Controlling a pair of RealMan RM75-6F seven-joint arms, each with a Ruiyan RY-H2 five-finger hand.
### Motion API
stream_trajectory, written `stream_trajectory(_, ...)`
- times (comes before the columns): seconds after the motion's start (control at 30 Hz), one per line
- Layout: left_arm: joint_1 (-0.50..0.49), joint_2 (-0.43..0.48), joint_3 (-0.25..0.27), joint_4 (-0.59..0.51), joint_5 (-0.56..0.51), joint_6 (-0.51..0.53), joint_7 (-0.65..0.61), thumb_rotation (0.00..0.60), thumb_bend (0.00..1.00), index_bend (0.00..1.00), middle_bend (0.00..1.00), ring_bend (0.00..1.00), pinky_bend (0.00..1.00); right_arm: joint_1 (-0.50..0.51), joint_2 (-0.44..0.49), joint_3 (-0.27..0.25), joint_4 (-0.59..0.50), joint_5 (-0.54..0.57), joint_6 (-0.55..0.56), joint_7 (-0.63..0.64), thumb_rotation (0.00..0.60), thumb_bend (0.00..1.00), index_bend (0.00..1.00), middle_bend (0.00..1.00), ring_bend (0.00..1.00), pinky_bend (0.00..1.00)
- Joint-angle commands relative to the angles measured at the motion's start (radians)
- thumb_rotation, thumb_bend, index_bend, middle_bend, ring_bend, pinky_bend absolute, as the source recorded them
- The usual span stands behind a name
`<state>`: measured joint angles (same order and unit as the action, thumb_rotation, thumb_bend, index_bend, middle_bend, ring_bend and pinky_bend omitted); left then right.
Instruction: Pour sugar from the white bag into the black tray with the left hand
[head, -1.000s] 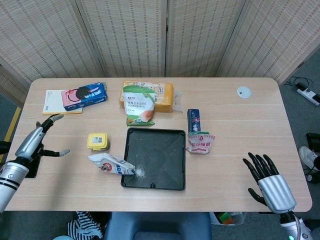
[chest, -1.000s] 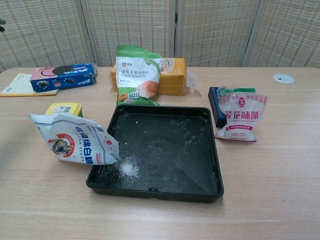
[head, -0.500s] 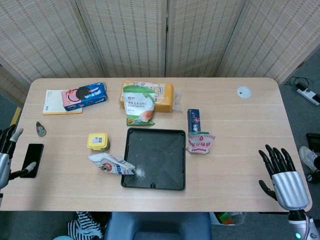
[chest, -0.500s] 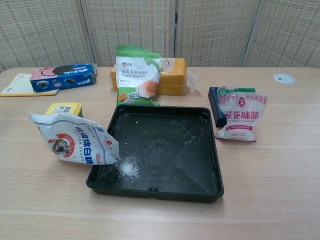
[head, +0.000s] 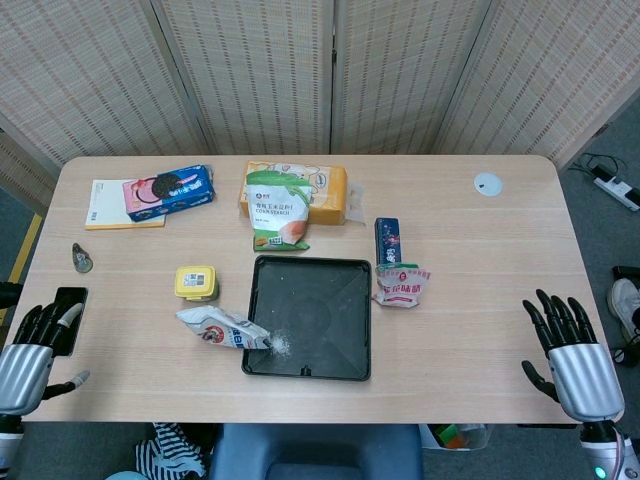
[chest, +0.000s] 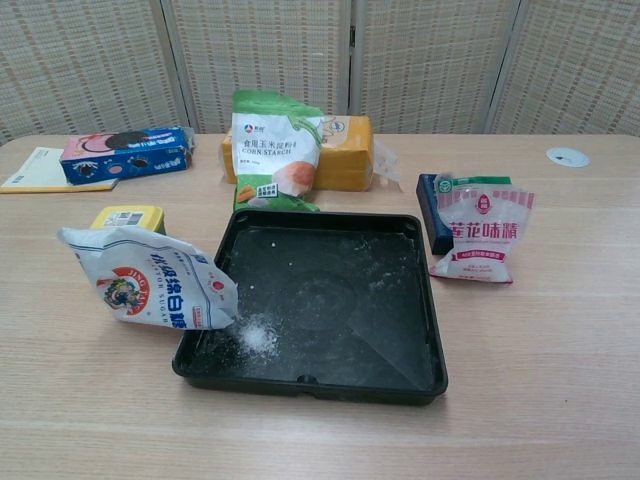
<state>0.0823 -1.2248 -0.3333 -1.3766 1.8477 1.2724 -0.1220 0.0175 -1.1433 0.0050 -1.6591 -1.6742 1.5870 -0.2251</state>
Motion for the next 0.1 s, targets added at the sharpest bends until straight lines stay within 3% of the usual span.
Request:
stream_trajectory(0.03, -0.021, 0.011, 0.029, -0.010, -0.022, 0.017, 0.020, 0.600, 0.18, 0.06, 0.00, 0.00, 0.00, 0.003, -0.001, 0.002, 0.000, 0.005, -0.007, -0.001, 0.600, 0.27, 0.00, 0.00, 0.00, 0.00)
stream_trajectory(0.1, -0.030, 0.014, 0.044, -0.012, -0.033, 0.028, 0.019, 0.600, 0.18, 0.06, 0.00, 0.00, 0.00, 0.007, -0.003, 0.004, 0.001, 0.011, -0.018, -0.004, 0.600, 0.27, 0.00, 0.00, 0.00, 0.00)
